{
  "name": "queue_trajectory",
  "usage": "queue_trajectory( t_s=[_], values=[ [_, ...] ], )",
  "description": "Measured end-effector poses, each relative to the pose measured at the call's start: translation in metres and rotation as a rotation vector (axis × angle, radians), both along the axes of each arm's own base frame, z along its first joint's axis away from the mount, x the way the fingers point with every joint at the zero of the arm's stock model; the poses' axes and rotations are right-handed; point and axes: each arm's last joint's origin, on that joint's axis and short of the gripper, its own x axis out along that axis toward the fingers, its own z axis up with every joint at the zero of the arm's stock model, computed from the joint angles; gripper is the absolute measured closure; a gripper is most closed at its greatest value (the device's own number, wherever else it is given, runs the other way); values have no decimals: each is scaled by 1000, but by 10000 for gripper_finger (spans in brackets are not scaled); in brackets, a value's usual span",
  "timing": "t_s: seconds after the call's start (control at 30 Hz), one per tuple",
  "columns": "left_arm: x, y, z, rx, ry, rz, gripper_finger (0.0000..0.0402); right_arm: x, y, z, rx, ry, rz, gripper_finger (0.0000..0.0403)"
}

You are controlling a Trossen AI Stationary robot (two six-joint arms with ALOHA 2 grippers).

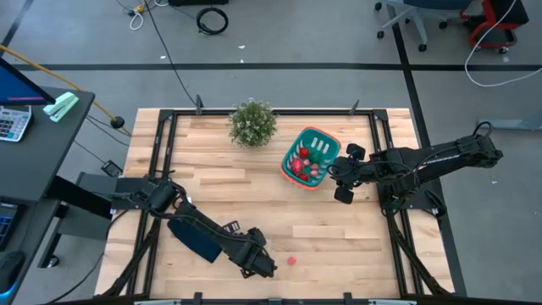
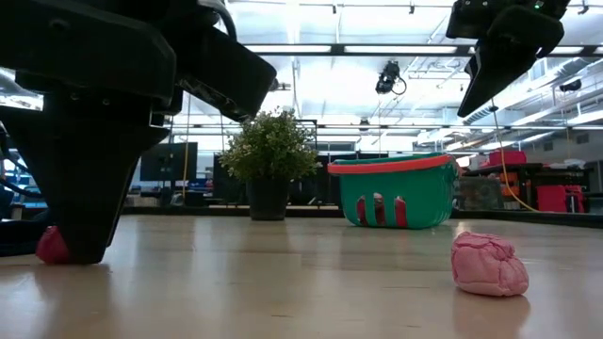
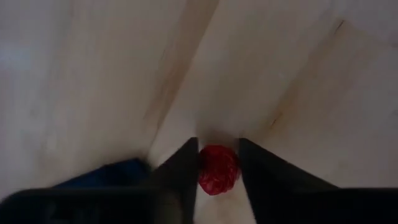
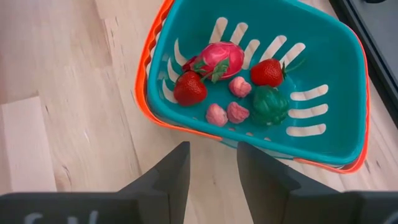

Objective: Pick and placing Produce into tupperware
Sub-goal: Put the red cherry into the basket

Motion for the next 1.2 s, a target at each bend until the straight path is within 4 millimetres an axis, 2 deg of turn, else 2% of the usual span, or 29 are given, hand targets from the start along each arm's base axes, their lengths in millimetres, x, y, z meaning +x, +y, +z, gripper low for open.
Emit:
queue_trajectory(
  t_s=[0.17,0.23,0.37,0.53,0.73,0.8,0.97,1.2],
  values=[
    [4,4,1,31,-49,70,372,0,0,0,0,0,0,263],
    [9,8,2,67,-100,103,392,0,0,0,2,-1,-3,263],
    [21,20,3,161,-217,137,396,0,0,0,5,-5,-7,263],
    [40,45,15,272,-307,143,396,0,0,0,19,-13,-27,263],
    [63,75,33,290,-337,91,397,0,0,0,39,-20,-60,263],
    [69,82,38,247,-338,110,397,-1,1,-1,49,-13,-78,263],
    [72,87,41,52,-268,115,371,-4,7,-2,45,0,-66,263],
    [63,63,40,4,-237,33,265,-6,20,-2,32,-2,1,263]
  ],
)
